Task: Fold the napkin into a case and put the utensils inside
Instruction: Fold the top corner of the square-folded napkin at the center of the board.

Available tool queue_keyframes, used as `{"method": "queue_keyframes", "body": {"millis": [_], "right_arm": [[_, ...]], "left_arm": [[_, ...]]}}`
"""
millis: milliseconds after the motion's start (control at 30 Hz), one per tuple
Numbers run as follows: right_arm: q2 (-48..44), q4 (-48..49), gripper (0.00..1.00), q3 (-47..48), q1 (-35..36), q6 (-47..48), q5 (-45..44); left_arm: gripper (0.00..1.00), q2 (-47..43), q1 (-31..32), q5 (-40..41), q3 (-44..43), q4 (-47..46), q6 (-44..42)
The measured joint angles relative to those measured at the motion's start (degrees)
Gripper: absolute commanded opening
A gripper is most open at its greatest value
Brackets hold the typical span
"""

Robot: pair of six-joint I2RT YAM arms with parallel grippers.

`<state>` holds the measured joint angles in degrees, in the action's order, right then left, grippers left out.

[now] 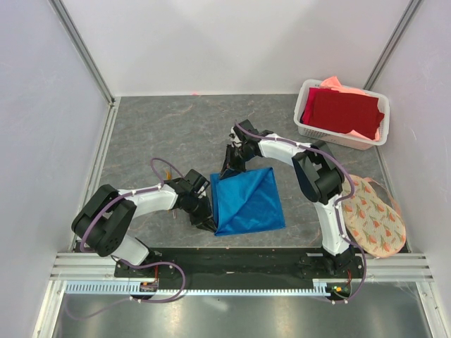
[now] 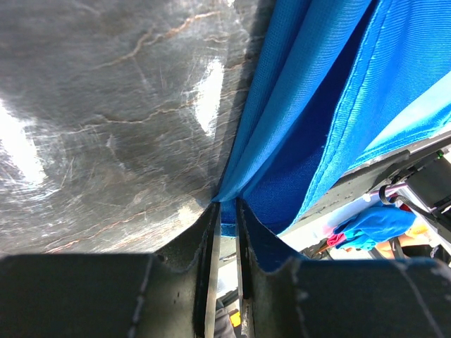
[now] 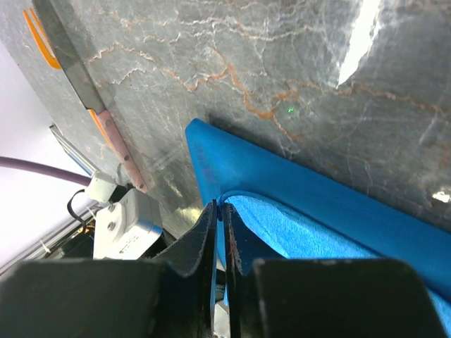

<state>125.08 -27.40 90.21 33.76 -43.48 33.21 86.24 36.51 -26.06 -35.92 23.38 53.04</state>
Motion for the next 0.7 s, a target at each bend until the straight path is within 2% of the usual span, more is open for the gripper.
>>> {"method": "queue_keyframes", "body": {"millis": [267,367,400,533,700], "right_arm": [[1.7,-0.2,0.24,1.6,0.2,0.0,0.7],[2.4,-0.4,0.32,3.7,0.3,0.0,1.2],[2.5,-0.4,0.39,4.4,0.3,0.0,1.4],[2.5,-1.7,0.55,7.0,0.2,1.2,2.1],[0.2,-6.7,0.58,6.4,-0.7,5.8,0.7]], "left_arm": [[0.22,0.0,0.4,0.0,0.0,0.0,0.0],[0.24,-0.3,0.5,0.3,0.0,0.2,0.0],[0.25,-0.6,0.6,0.6,0.0,0.5,0.0],[0.28,-2.6,0.6,3.1,-0.5,3.7,-0.4],[0.25,-6.2,0.6,4.7,-1.4,6.8,-0.4]]}}
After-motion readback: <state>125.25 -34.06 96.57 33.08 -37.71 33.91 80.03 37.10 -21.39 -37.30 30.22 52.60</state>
